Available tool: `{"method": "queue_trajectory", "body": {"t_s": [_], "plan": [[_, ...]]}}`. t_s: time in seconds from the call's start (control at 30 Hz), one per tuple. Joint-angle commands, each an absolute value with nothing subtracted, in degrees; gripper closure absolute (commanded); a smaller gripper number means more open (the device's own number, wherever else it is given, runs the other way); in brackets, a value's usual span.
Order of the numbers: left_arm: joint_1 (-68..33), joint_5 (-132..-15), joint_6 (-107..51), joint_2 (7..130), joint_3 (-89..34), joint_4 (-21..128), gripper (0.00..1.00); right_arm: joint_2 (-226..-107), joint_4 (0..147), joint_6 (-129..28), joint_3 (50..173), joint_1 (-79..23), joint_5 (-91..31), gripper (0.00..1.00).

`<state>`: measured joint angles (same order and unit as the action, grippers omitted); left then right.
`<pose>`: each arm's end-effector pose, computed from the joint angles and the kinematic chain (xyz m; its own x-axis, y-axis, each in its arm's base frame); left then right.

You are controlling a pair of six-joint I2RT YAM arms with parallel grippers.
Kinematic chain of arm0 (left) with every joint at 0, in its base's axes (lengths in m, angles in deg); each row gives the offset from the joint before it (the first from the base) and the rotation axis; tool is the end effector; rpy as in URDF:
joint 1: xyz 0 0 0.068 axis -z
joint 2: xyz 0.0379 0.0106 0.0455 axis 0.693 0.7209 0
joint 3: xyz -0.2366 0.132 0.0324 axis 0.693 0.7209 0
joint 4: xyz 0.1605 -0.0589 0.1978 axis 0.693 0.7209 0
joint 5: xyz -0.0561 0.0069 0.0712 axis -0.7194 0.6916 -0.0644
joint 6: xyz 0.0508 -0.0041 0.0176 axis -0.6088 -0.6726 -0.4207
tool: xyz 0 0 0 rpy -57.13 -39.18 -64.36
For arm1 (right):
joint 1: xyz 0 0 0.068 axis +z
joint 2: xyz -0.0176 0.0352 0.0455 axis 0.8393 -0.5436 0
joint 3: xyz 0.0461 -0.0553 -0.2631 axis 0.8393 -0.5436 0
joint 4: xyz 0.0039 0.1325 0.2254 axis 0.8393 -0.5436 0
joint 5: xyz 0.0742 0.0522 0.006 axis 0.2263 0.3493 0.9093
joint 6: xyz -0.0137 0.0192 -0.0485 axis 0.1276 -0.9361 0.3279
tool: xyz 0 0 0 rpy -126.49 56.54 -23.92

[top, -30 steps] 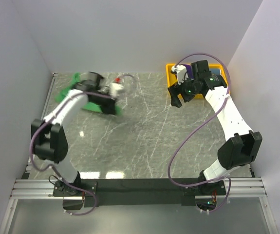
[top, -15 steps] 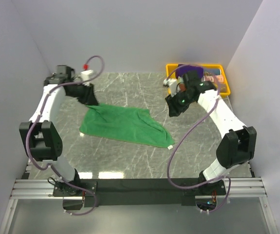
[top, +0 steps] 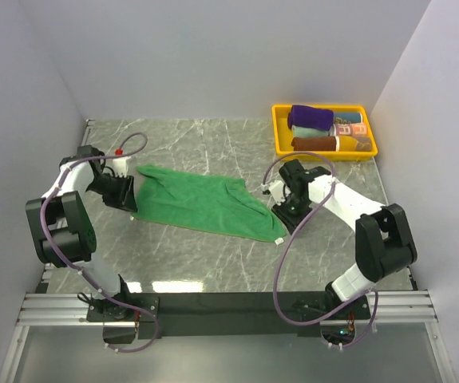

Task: Roll the towels
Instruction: Flatten the towel

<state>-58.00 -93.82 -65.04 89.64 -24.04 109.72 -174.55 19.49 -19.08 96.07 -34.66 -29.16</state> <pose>0.3057 0.0592 0.2109 -0.9314 0.1472 -0.3330 0.2726 0.8882 -0.3699 0.2493 0.1087 0.2029 -0.6713 -0.7225 -0.1653 -0.7399 0.6663 0.0925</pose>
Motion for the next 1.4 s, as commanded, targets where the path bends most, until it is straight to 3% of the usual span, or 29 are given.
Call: {"method": "queue_trajectory", "body": {"t_s": [0.0,0.23,0.7,0.93,1.13,1.37], "plan": [[-58.19,-93.45,-65.55,87.61,-22.31,107.23,0.57,-175.71,24.04,-21.67,96.63,-34.13,-33.27,0.59],[-58.19,-92.93,-64.76,87.62,-20.82,105.65,0.51,-181.77,24.39,-24.92,99.19,-33.87,-30.46,0.56],[-58.46,-92.4,-61.95,87.0,-18.18,101.08,0.49,-188.72,27.38,-28.52,101.21,-31.23,-30.29,0.57],[-58.37,-91.17,-61.07,87.7,-18.0,99.23,0.48,-189.25,27.56,-28.52,101.47,-30.7,-28.97,0.67],[-58.54,-92.13,-60.9,87.26,-18.0,99.84,0.48,-185.12,24.05,-25.71,102.17,-30.97,-28.09,0.59],[-58.46,-93.19,-60.72,87.88,-19.14,100.28,0.49,-185.47,20.88,-25.01,105.07,-31.14,-26.94,0.57]]}}
